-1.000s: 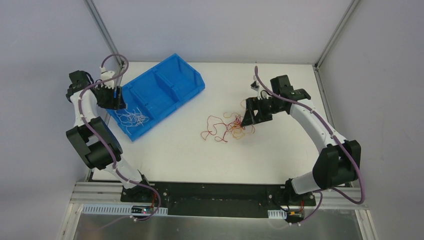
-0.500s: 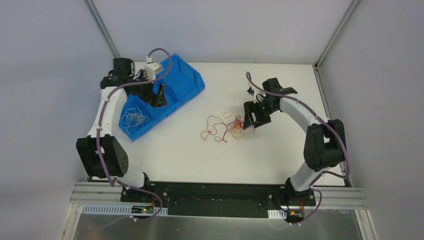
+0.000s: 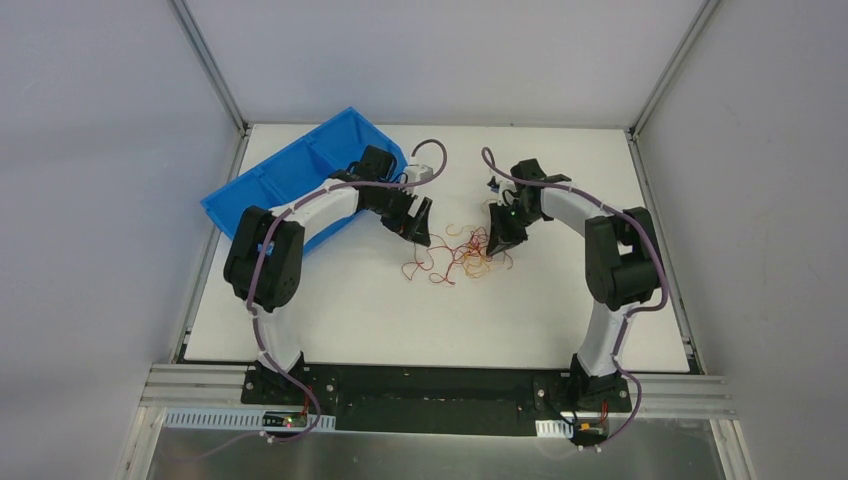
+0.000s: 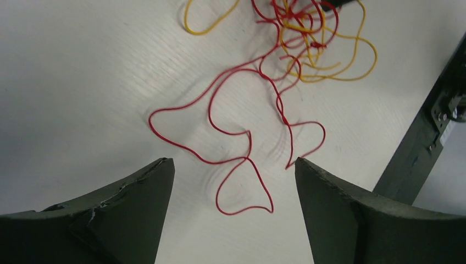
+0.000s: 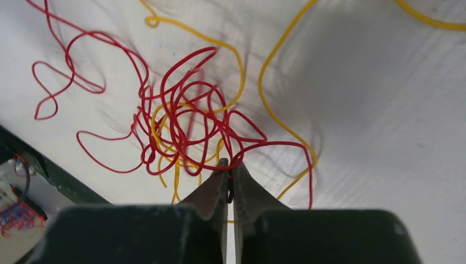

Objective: Untangle the cables

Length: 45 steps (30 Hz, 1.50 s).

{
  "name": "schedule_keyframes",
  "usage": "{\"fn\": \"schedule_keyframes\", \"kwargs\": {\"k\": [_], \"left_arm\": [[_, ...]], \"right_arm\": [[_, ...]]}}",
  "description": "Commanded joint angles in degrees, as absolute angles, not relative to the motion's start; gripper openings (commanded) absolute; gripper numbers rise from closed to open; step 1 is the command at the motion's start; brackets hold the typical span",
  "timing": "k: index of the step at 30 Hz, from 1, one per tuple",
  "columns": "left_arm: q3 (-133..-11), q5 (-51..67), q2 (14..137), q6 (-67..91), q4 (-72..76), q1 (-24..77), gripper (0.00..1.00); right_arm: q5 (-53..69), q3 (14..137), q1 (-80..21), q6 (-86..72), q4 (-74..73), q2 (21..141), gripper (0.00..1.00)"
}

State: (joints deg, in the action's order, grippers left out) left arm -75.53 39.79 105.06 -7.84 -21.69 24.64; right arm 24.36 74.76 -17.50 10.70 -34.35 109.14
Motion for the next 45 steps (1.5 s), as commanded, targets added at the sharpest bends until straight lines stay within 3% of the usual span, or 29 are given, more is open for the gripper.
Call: {"fn": "schedule_keyframes", "kwargs": {"k": [1,11,22,26,27,29,31,40,45], "left_arm": [[-80.7,40.0,107.7,1.5,-13.5,24.0,0.82],[-69.7,36.6,104.8,-2.5,-14.6,28.8,0.96],[-68.3,22.0,108.9,0.7,-12.4,40.3,0.92],[-67.6,20.1,109.4,1.1,-12.3,42.1,0.68],[-66.8,20.0,108.3,0.6,-12.6,42.2,0.57],[-65.6,19.0,105.6,-3.4,-14.6,42.1,0.22],[-64.5,18.5,101.6,-6.7,-18.0,41.3,0.02],[-64.9,27.1,81.9,-18.9,-33.6,24.3,0.00],[-72.7,33.4,75.6,-19.8,-39.7,17.3,0.00]], "right_arm": [[31.9,72.0,-17.9,13.4,-36.0,107.3,0.00],[29.7,66.7,-16.1,15.7,-39.5,98.9,0.00],[30.2,65.0,-14.7,12.5,-39.0,99.2,0.00],[29.4,64.8,-14.4,11.9,-39.2,99.3,0.00],[28.6,64.7,-13.9,11.9,-39.3,99.2,0.00],[26.1,65.1,-12.9,12.8,-40.0,99.1,0.00],[22.8,65.3,-11.7,14.7,-40.7,99.1,0.00],[12.1,61.4,-5.8,25.3,-40.9,96.4,0.00],[10.8,60.3,-4.2,27.1,-40.3,96.6,0.00]]}}
